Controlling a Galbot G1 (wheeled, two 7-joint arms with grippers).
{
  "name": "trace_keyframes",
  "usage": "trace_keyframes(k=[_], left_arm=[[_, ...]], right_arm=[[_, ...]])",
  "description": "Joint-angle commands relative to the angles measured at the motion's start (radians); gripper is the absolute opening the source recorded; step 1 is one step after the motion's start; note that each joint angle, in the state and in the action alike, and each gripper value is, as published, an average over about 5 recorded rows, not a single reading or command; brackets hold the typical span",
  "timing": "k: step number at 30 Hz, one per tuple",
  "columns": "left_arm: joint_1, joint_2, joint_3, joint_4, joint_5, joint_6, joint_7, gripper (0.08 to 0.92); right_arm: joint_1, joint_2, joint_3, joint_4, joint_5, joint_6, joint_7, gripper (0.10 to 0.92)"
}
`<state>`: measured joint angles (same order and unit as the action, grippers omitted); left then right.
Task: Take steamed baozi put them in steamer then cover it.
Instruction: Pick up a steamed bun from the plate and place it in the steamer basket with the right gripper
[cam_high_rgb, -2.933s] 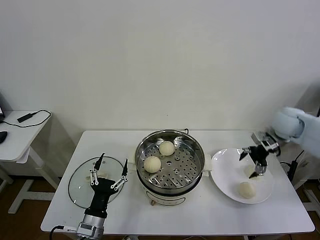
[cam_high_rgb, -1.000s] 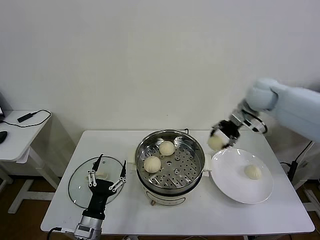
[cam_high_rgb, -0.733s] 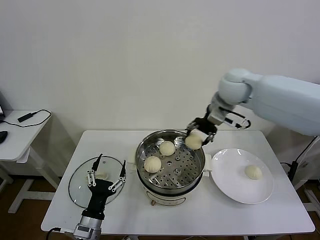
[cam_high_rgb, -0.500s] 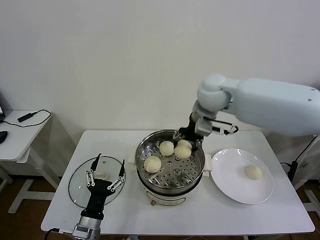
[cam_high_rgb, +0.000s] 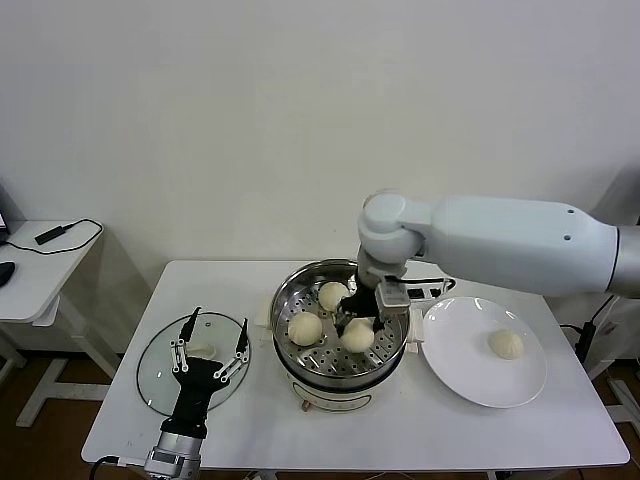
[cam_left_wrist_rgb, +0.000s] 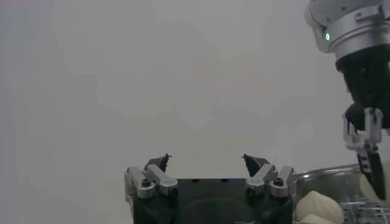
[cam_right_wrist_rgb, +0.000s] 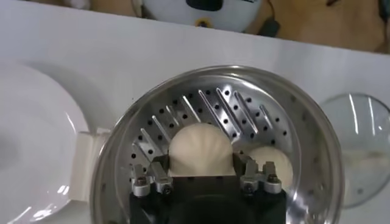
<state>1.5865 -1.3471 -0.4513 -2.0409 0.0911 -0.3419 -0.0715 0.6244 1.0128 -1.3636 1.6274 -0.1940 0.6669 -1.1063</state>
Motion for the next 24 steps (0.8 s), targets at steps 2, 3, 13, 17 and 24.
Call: trace_keyframes(k=[2, 3, 13, 17, 24], left_arm=[[-0.001, 0.000, -0.001, 0.004, 0.000, -0.003, 0.000, 0.823], [-0.001, 0.000, -0.002, 0.005, 0.000, -0.003, 0.000, 0.823], [0.001, 0.003, -0.013, 0.009, -0.004, -0.016, 0.000, 0.823], [0.003, 0.002, -0.017, 0.006, -0.007, -0.018, 0.000, 0.823], [0.000, 0.001, -0.015, 0.007, -0.007, -0.022, -0.003, 0.823]], right_arm=[[-0.052, 0.029, 0.010, 0.009, -0.087, 0.062, 0.002, 0.710], [-0.056, 0.032, 0.012, 0.009, -0.090, 0.062, 0.002, 0.711], [-0.067, 0.053, 0.015, 0.010, -0.103, 0.080, -0.012, 0.729], [-0.065, 0.057, 0.014, 0.016, -0.096, 0.085, -0.016, 0.730], [-0.065, 0.062, 0.009, 0.018, -0.090, 0.077, -0.014, 0.791]])
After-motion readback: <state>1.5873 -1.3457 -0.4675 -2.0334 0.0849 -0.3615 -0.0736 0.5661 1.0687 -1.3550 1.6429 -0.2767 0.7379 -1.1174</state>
